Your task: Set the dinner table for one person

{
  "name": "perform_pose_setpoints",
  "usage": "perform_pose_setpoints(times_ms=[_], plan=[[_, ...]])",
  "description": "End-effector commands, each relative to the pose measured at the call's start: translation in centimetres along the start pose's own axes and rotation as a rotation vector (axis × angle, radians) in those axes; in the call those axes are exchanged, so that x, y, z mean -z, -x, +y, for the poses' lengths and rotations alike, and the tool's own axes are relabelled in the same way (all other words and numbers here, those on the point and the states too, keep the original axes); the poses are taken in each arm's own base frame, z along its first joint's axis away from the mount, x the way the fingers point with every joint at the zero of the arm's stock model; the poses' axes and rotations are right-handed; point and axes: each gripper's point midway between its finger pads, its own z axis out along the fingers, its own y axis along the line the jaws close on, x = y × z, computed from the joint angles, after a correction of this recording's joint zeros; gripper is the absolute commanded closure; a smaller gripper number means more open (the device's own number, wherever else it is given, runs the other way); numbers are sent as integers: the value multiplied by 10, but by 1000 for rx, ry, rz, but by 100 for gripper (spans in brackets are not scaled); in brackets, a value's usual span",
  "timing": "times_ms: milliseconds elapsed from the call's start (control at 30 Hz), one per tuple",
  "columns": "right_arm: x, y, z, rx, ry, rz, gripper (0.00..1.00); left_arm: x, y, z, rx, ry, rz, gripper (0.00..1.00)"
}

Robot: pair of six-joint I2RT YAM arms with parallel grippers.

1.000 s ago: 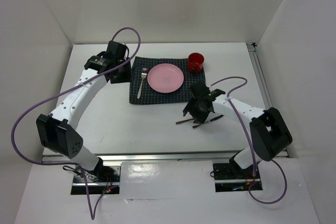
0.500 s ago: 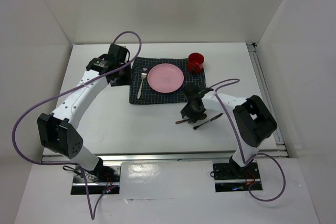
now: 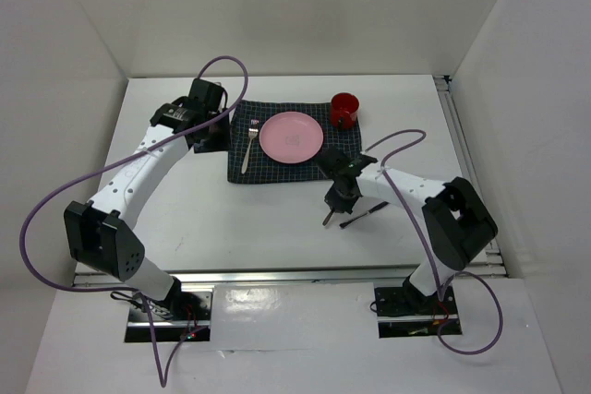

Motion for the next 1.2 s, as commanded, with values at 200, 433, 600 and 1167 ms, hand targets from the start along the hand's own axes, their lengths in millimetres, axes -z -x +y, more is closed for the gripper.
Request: perform_pose_setpoints(times_ms=[200, 433, 600, 1167], plan=[[60, 75, 67, 442, 224, -198, 100, 16, 8, 1, 11, -10, -49, 44], [9, 126, 103, 620, 167, -173, 100, 18, 5, 4, 12, -3, -54, 44], [-9, 149, 119, 623, 185, -160, 100, 19, 4, 8, 19, 4, -54, 44], [7, 163, 107, 563, 192, -190, 23, 21, -2, 13, 17, 16, -49, 44]])
